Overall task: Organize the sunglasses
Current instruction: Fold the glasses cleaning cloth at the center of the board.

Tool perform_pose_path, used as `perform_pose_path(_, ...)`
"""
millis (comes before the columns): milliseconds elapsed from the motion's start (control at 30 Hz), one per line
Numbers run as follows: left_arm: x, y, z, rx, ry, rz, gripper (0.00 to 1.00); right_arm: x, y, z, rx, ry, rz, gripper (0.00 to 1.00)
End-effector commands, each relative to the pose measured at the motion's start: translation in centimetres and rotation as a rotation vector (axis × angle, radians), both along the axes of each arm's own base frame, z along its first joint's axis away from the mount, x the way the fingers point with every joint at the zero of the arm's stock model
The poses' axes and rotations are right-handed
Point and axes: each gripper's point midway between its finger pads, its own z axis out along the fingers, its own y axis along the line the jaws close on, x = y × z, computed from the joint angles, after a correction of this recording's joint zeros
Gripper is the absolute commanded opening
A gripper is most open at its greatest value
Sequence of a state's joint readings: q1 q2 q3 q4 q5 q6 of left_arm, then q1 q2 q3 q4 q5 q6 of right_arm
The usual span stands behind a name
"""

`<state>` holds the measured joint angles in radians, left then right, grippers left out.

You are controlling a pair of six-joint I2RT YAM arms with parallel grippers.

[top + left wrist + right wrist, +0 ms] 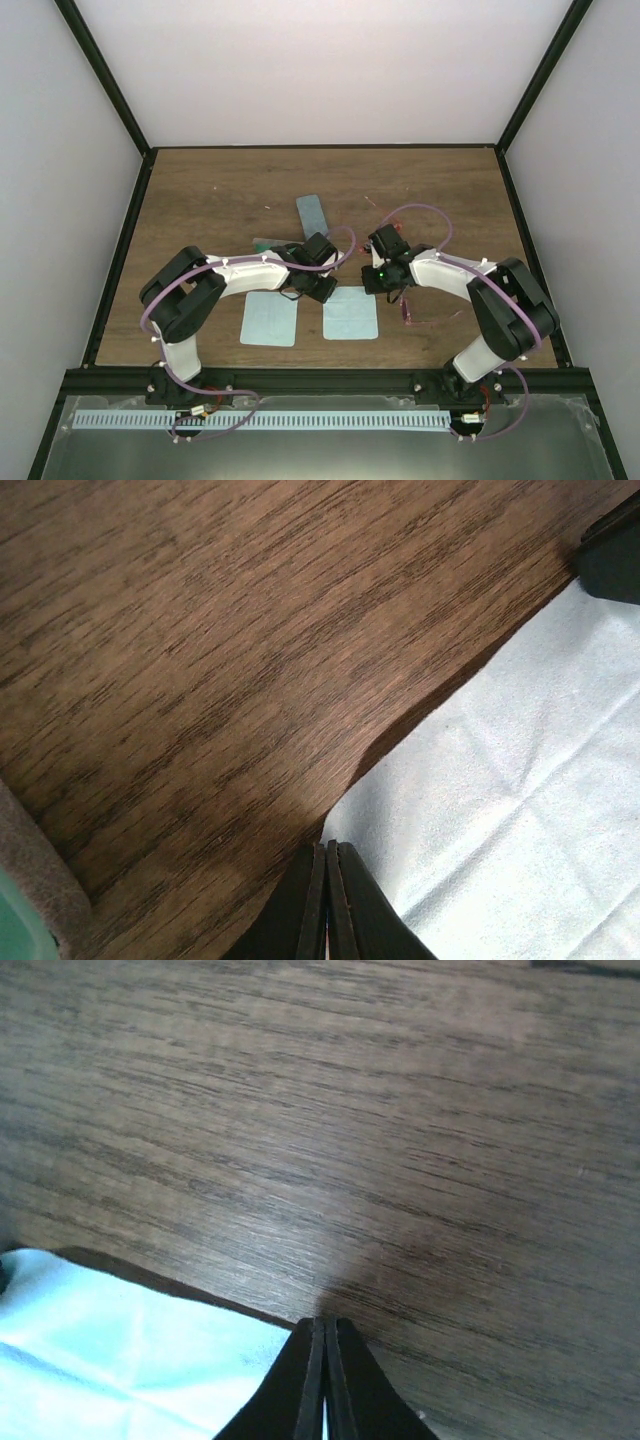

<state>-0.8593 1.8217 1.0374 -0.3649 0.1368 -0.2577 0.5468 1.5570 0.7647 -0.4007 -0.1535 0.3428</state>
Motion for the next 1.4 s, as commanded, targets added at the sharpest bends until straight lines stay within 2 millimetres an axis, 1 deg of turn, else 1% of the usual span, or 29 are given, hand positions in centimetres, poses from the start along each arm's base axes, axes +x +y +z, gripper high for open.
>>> perform_pose_path(0, -1.0, 0.9, -1.0, 0.037, 0.031, -0.002, 0.04, -1.6, -0.8, -1.4, -0.051, 0.075, -0.006, 0.01)
perform_pose_path(133, -0.9, 0.6, -0.4, 0.026, 0.027, 0.001, 0.04, -1.4, -0.4, -0.7, -0.033, 0.067, -0.005, 0.01)
perform_pose_path(300, -0.3, 0.2, 1.0, 0.014, 0.002, 0.008, 0.04, -1.3, -0.1, 0.5, -0.017, 0.051, -0.008, 0.01)
perform_pose_path(433, -0.1, -0.2, 2.2, -0.001, -0.014, 0.011, 0.04, -1.5, 0.0, 1.0, -0.011, 0.050, -0.010, 0.01)
perform_pose_path(567, -0.2, -0.1, 2.6, 0.016, -0.030, 0.021, 0.04, -1.7, -0.3, 1.5, -0.022, 0.037, -0.024, 0.01)
perform_pose_path(800, 0.1, -0.8, 4.1, 0.009, -0.055, 0.035, 0.04, -1.2, 0.5, 2.7, 0.007, 0.038, -0.039, 0.01)
perform_pose_path(1067, -0.3, -1.1, 4.0, 0.030, -0.045, -0.006, 0.04, -0.5, 0.8, 3.4, -0.001, 0.049, -0.064, 0.01)
perform_pose_path(1200, -1.0, -0.6, 3.8, 0.026, -0.036, -0.022, 0.04, -0.7, 1.4, 4.3, 0.013, 0.051, -0.068, 0.01)
perform_pose_path(1367, -1.7, -0.1, 3.6, 0.012, -0.034, -0.030, 0.04, -1.1, 0.8, 4.3, -0.021, 0.059, -0.076, 0.01)
